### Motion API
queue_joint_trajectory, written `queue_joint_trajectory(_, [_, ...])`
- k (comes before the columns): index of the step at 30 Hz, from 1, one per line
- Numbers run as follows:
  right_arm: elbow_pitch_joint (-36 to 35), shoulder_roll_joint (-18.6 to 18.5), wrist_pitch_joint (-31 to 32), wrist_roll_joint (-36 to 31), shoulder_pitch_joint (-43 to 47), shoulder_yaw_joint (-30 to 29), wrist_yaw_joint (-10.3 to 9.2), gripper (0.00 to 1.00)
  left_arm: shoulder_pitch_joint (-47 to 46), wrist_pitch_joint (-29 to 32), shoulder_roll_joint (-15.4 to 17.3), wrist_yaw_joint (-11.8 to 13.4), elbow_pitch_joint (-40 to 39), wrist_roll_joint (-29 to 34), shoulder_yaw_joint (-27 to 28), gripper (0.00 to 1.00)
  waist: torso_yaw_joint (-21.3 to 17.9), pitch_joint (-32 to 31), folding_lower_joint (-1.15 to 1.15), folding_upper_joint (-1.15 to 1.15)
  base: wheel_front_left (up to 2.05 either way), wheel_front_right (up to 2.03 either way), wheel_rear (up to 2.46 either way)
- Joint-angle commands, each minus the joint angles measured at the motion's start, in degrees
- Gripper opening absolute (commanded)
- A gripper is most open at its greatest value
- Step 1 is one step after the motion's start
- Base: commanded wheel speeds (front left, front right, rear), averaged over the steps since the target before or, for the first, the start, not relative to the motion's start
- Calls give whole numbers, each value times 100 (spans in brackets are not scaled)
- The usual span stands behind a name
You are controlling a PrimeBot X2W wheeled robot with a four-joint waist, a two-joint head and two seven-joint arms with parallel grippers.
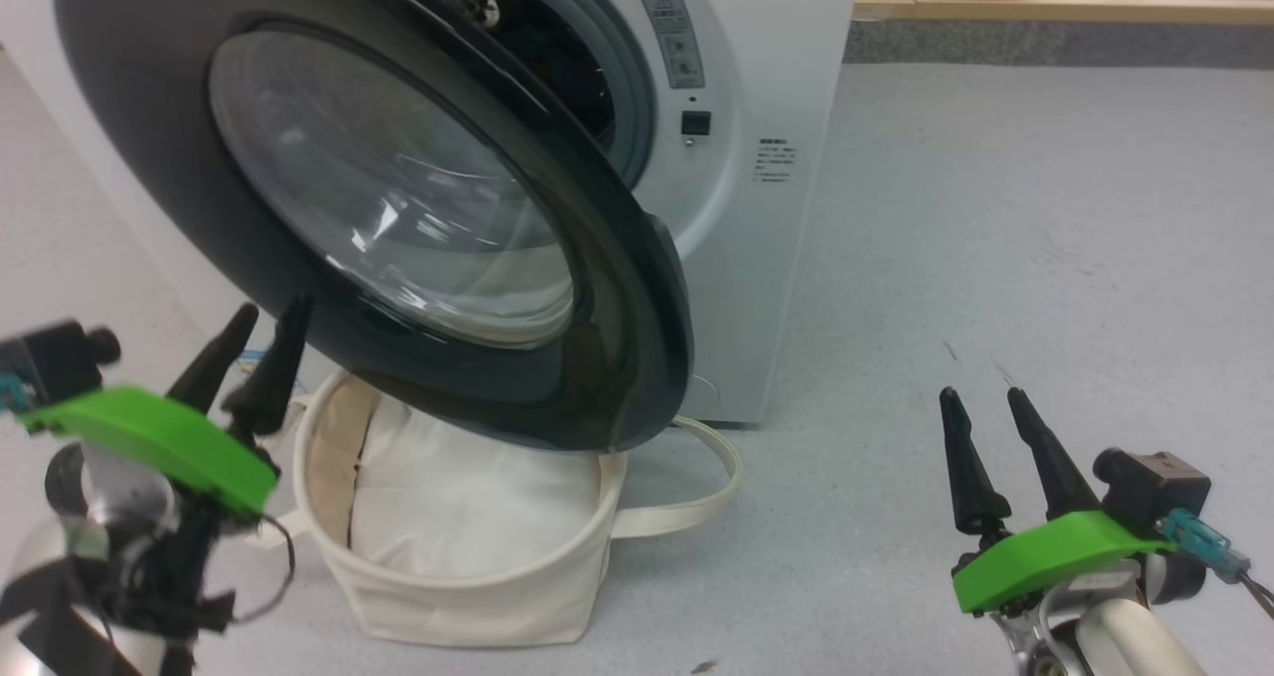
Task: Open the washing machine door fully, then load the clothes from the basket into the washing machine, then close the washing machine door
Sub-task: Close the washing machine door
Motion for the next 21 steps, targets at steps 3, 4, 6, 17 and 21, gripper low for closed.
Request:
queue_joint_trajectory(3, [-190,-102,-71,-5,-58,52,2,100,11,-752,430,-37,-89,357,-176,100,100,-42,1,0,0,0,0])
queue_joint_trajectory(4, [-189,-102,-71,-5,-49,48,2,100,64,-1045,518,-37,3,541,-307,100,123,-49,1,0,0,0,0])
queue_joint_trajectory(6, [-194,-106,-71,-5,-40,73,2,100,155,-1914,637,-37,390,1022,-539,100,161,-70,1,0,0,0,0])
queue_joint_trajectory(17, [-180,-192,-71,-8,18,-43,2,100,222,-3282,592,-34,1681,1677,-882,100,170,-156,1,0,0,0,0])
queue_joint_trajectory(21, [-211,-217,-71,-37,60,-173,2,100,166,-3338,581,-35,1867,1739,-804,100,178,-152,1,0,0,0,0])
